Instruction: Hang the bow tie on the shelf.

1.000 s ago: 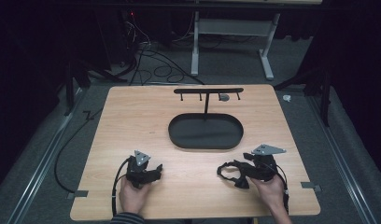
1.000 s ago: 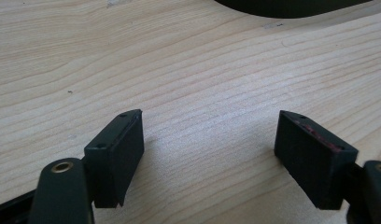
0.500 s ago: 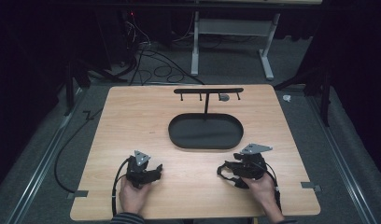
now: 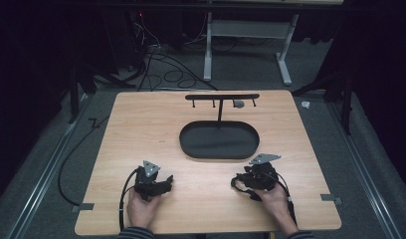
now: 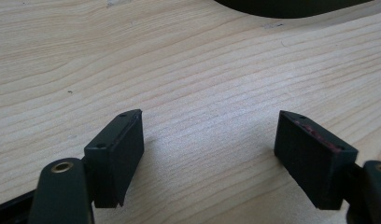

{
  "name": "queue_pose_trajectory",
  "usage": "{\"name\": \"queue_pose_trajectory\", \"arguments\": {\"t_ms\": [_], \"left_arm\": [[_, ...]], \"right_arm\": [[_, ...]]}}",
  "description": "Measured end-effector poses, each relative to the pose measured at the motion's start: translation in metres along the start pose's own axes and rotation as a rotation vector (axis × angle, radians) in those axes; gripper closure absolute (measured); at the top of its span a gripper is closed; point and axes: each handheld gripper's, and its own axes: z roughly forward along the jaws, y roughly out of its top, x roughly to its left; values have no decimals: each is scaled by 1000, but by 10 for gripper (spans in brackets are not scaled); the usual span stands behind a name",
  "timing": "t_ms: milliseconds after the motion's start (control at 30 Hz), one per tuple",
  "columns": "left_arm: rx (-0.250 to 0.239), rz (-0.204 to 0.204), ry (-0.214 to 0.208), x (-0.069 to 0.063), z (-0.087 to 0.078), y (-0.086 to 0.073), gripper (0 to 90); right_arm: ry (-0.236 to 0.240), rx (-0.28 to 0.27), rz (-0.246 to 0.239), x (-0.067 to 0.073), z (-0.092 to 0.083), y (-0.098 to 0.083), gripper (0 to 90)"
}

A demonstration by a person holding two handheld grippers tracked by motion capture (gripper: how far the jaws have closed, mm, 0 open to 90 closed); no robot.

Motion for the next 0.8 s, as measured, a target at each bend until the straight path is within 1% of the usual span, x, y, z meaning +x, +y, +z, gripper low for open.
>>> {"name": "queue_pose_trajectory", "arguments": {"t_ms": [133,167,200,233,267,333,500,600,700,800], "left_arm": [[0,0,0,0,0,0,245],[0,0,0,0,0,0,245],[0,0,0,0,0,0,245],[0,0,0,0,0,0,245],[0,0,0,0,0,0,246],[0,0,0,0,0,0,245],[0,0,0,0,0,0,245],[0,0,0,0,0,0,245],[0,0,0,0,0,0,246],[0,0,0,0,0,0,245]], "right_arm": [[-4,19,7,-3,3,-3,629],[-4,19,7,-3,3,-3,629],[-3,29,8,-4,4,-3,662],[-3,29,8,-4,4,-3,662],[0,39,9,-4,5,-4,689],[-1,38,3,-4,5,-4,705],[-8,42,-11,-3,5,-5,787],[-16,23,-25,-3,4,-6,810],[-14,10,-19,-3,2,-6,815],[-20,-8,-23,-4,-3,-6,819]]}}
